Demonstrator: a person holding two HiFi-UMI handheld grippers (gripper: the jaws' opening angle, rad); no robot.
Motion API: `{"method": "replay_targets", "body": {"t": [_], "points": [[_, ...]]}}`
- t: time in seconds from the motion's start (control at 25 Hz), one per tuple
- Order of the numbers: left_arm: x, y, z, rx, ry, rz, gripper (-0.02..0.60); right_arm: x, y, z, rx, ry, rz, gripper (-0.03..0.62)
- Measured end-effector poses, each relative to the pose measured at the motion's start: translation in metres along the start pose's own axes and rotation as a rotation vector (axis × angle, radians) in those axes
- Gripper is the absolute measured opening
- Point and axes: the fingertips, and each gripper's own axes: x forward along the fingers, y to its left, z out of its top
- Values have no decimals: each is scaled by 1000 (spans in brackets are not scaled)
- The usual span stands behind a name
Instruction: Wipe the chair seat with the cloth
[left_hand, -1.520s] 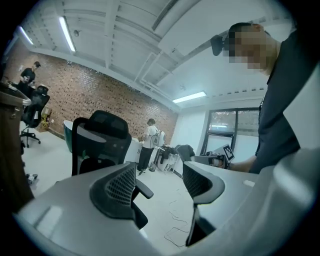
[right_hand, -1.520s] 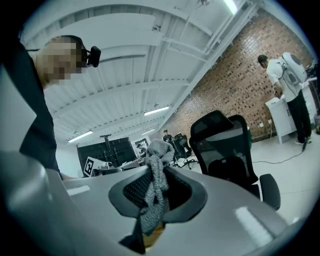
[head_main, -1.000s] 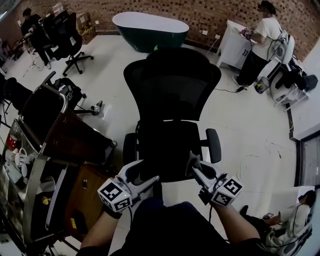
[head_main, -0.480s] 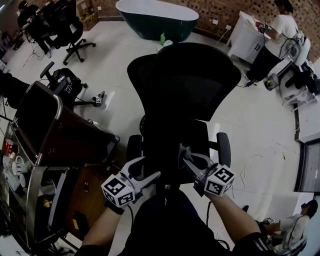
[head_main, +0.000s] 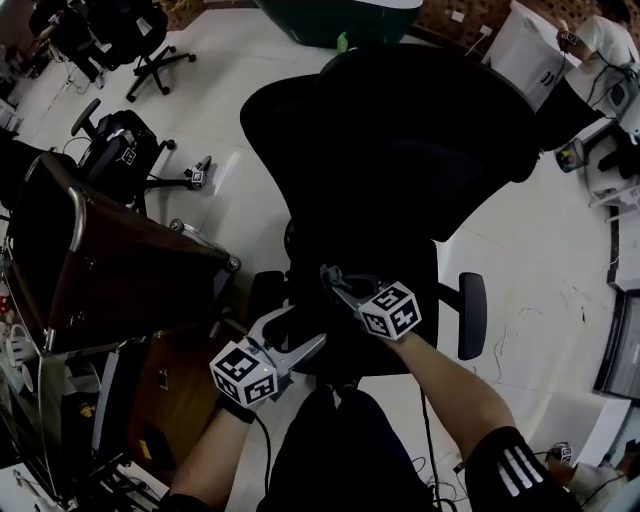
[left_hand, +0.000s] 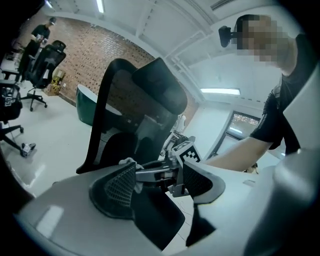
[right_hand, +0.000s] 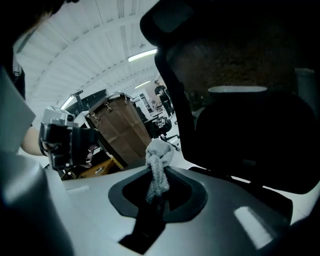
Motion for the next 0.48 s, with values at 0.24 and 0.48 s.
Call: {"method": "replay_targets", "body": {"t": [0.24, 0.48], "points": [[41, 36, -21, -31, 2, 25, 322, 90, -61, -47, -114, 204, -19, 55], [56, 60, -34, -53, -17, 38, 322, 153, -88, -61, -239, 282, -51, 55]]}}
